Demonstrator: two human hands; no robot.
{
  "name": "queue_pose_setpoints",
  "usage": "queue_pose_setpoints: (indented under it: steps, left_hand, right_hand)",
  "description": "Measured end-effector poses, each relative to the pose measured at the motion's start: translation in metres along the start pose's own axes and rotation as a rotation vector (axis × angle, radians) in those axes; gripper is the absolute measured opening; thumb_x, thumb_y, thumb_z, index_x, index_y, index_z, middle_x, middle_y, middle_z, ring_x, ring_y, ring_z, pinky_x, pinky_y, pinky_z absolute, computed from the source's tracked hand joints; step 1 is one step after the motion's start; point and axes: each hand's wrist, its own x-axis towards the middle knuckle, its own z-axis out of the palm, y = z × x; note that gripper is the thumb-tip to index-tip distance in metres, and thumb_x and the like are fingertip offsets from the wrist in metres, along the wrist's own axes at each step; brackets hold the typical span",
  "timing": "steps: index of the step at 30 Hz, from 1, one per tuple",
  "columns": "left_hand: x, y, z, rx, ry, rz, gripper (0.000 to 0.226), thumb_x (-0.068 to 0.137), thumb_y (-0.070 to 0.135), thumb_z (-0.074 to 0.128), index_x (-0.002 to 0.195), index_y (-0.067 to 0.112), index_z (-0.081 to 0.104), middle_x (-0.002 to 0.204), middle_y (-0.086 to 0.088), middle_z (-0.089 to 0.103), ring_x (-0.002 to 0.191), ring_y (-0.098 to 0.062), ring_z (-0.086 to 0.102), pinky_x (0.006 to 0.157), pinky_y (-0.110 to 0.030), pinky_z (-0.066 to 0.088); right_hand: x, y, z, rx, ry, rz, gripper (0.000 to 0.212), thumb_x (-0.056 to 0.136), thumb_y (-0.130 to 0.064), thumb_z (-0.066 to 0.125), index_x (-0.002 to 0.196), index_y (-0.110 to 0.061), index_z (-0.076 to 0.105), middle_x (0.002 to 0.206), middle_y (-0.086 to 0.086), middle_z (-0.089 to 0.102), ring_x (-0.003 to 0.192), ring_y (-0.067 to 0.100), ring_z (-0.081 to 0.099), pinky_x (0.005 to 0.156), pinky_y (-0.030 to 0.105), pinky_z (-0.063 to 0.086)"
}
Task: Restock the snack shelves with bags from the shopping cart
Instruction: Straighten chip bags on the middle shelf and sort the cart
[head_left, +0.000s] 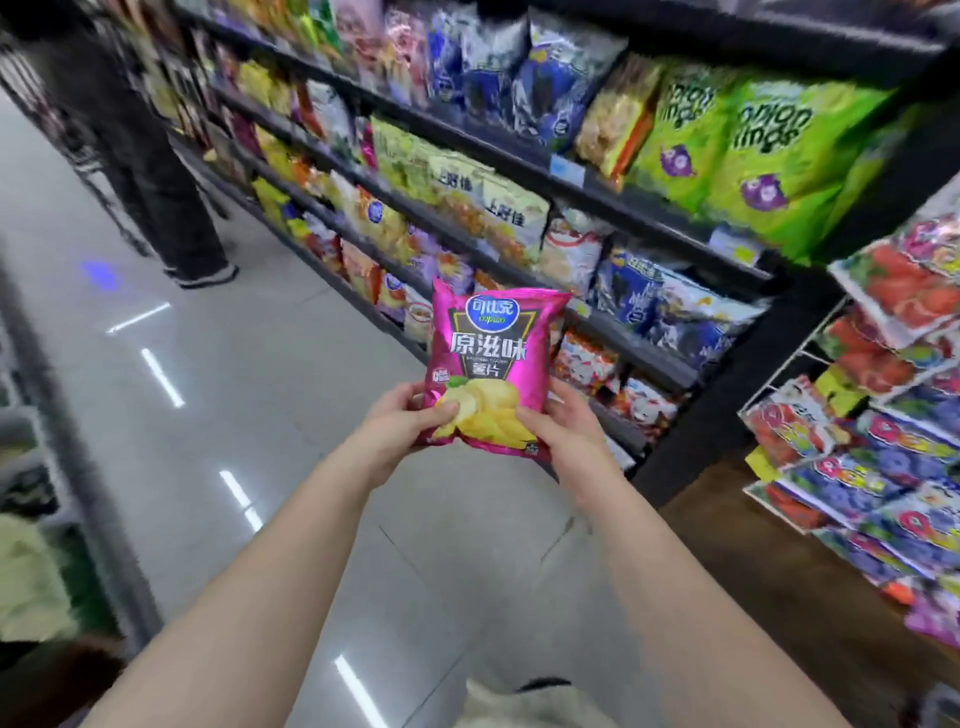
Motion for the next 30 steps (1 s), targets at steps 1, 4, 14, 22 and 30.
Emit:
queue_pose_setpoints:
  steps: [1,4,14,22,30]
  left_hand:
    - [0.01,0.015,-0.009,-0.016,0.016,0.028,0.042,0.086,0.009,0.072,0.125,0.009,0.056,0.104,-0.007,0.07,0.081,-0.018,0.069,0.08,-0.034,0.057]
    - [0.041,0.063,-0.029,-0.043,0.064,0.122,0.039,0.086,0.009,0.072,0.122,0.013,0.056,0.108,-0.006,0.069,0.085,-0.019,0.068,0.081,-0.034,0.057]
    - [0.182,0.244,-0.077,0.041,0.111,0.401,0.052,0.083,0.017,0.078,0.129,0.01,0.055,0.107,-0.005,0.072,0.092,-0.019,0.07,0.084,-0.036,0.056]
    - [0.289,0.371,-0.117,0.008,0.149,0.54,0.047,0.086,0.02,0.075,0.128,0.012,0.056,0.105,-0.002,0.072,0.096,-0.02,0.071,0.09,-0.039,0.056]
    - [0.412,0.471,-0.17,0.033,0.032,0.608,0.042,0.088,0.019,0.072,0.126,0.016,0.053,0.102,0.001,0.067,0.084,-0.011,0.067,0.057,-0.013,0.051]
  right_hand:
    - [0.014,-0.013,0.012,-0.01,-0.008,-0.028,0.051,0.082,0.002,0.07,0.126,-0.018,0.053,0.116,0.013,0.068,0.109,0.034,0.064,0.097,0.05,0.05]
    - [0.06,-0.058,0.046,-0.019,-0.039,-0.116,0.041,0.084,0.003,0.068,0.111,-0.026,0.055,0.105,0.004,0.069,0.092,0.016,0.069,0.082,0.031,0.058]
    - [0.236,-0.187,0.121,-0.034,-0.059,-0.334,0.046,0.086,0.0,0.067,0.129,-0.012,0.054,0.119,0.008,0.067,0.11,0.023,0.065,0.096,0.039,0.052]
    - [0.374,-0.278,0.186,-0.098,-0.085,-0.453,0.051,0.088,-0.012,0.069,0.134,-0.02,0.051,0.124,-0.002,0.065,0.112,0.012,0.063,0.099,0.035,0.05]
    - [0.494,-0.322,0.253,-0.155,0.038,-0.572,0.055,0.084,-0.015,0.074,0.133,-0.023,0.051,0.121,-0.001,0.066,0.107,0.013,0.065,0.095,0.037,0.052]
